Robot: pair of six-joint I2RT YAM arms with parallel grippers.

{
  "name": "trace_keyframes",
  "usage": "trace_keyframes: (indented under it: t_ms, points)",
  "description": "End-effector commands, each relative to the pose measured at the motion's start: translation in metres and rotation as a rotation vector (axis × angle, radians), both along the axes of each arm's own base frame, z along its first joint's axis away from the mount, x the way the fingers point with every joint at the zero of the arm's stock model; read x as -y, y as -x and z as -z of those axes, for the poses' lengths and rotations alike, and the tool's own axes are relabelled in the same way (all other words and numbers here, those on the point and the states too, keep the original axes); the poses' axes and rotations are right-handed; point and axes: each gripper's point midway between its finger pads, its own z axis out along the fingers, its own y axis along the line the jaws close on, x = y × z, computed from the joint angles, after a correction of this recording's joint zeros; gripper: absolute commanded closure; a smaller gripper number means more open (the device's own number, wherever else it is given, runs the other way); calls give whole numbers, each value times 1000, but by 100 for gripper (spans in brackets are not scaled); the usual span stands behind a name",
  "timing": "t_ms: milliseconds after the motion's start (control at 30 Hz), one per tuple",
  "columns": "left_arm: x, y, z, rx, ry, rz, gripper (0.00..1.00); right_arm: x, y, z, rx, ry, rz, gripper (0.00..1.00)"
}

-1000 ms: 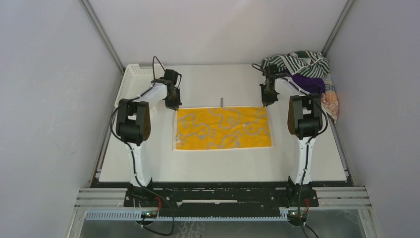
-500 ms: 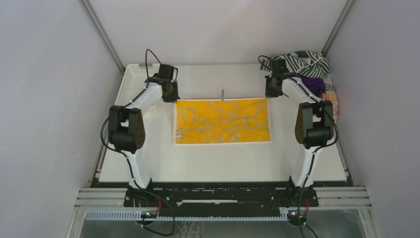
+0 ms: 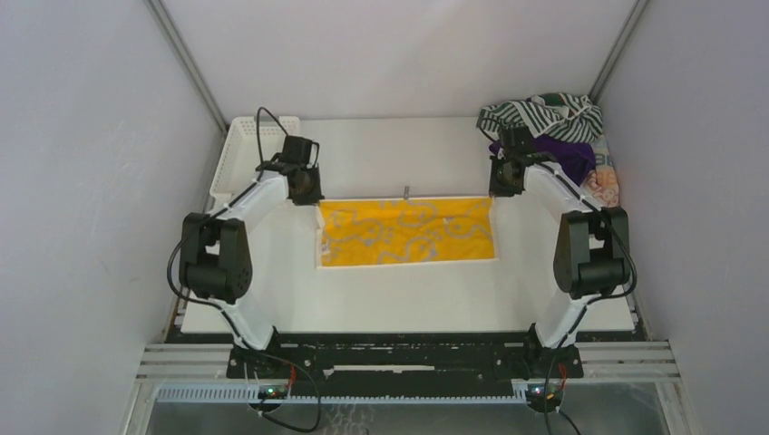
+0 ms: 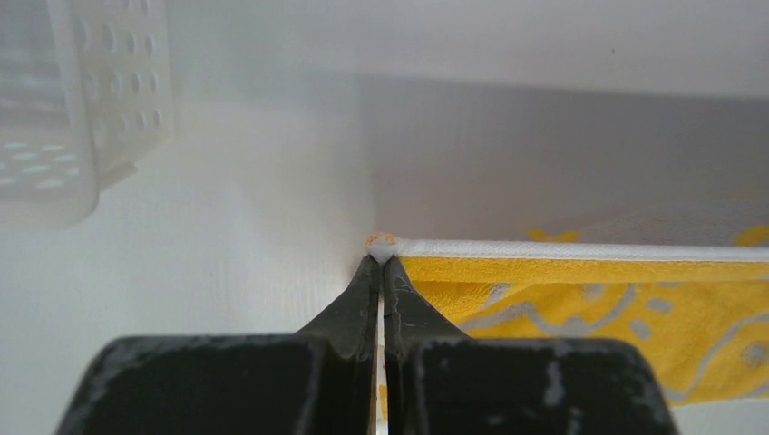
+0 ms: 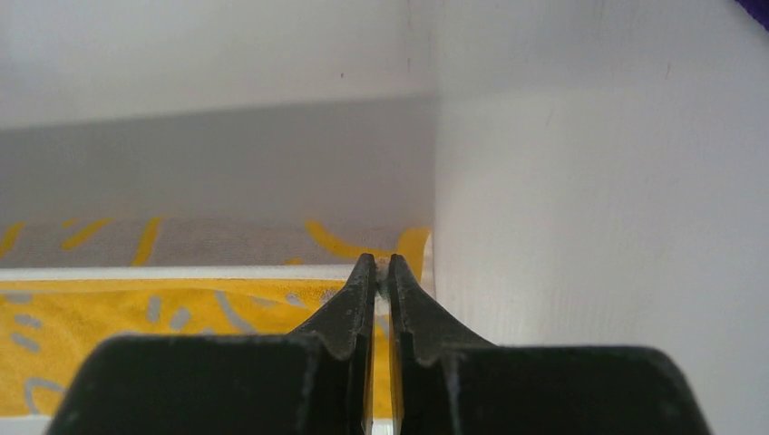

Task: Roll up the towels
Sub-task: Fold the towel at the center of the board.

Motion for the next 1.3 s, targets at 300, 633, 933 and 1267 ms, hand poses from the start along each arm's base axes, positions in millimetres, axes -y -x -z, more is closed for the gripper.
trace_keyframes:
  t_ms: [300,633,933,1267]
  points:
    - [-4,59,-12,29,25,-68,100,9,41,-23,98,5,103,100]
    - [-10,96,3,0,9,-103,100,12,73,-18,113,-18,159,100]
    - [-9,103,13,22,2,-119,100,13,84,2,129,-40,197,100]
    - [-8,75,-8,103,-42,-81,100,6,61,-14,186,-70,182,100]
